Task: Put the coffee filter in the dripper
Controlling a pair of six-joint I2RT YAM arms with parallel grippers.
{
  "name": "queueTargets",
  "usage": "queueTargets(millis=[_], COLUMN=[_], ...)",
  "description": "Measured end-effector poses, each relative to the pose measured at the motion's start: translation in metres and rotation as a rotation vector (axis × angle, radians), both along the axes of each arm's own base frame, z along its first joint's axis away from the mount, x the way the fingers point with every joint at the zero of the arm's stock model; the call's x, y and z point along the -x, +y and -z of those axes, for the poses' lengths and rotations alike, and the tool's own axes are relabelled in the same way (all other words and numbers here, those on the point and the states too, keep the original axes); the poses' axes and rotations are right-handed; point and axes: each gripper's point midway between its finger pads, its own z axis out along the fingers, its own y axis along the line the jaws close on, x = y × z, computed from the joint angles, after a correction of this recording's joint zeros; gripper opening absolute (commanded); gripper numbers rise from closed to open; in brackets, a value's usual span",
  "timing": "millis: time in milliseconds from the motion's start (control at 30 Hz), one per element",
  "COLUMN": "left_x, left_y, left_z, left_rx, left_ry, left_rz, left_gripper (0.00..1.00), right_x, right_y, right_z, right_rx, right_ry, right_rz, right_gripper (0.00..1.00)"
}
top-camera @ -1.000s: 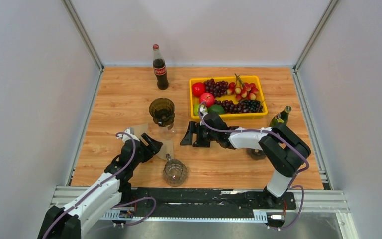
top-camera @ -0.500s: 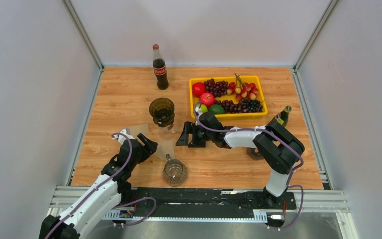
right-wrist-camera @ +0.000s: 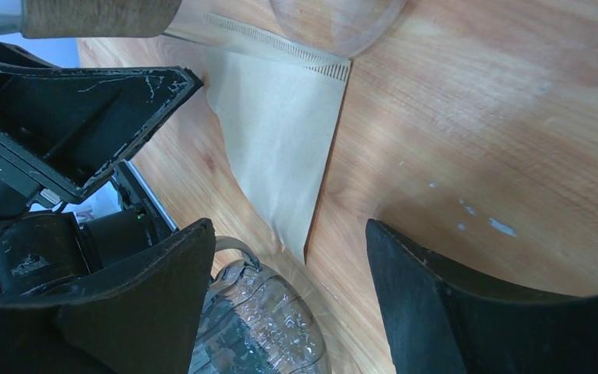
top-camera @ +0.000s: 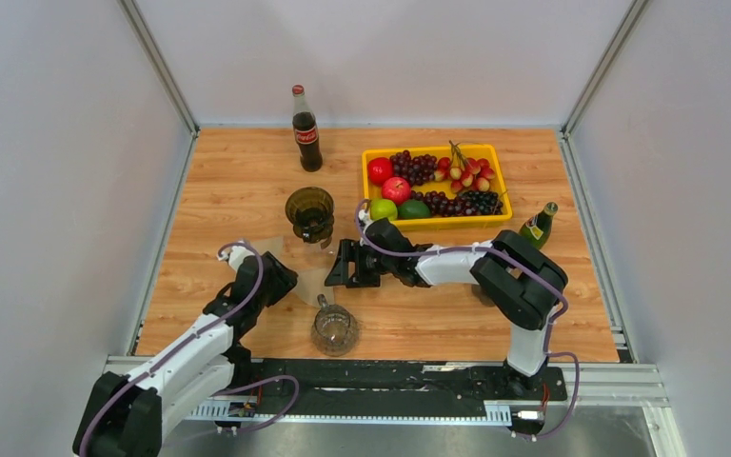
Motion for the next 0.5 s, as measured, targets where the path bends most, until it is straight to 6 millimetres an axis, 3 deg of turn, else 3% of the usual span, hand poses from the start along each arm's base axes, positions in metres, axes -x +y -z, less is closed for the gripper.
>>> queueTargets(millis=[500], left_x=[-0.001], left_y=[-0.038], left_z=[-0.006], left_rx=[0.153], left_ry=[-0.043], left_rz=[0.147], left_gripper=[0.56], right_x=[0.001], right_y=[0.013], right_z=[0.004], right_rx=[-0.029], right_ry=[0.025], right_rz=[0.02], right_gripper=[0.68])
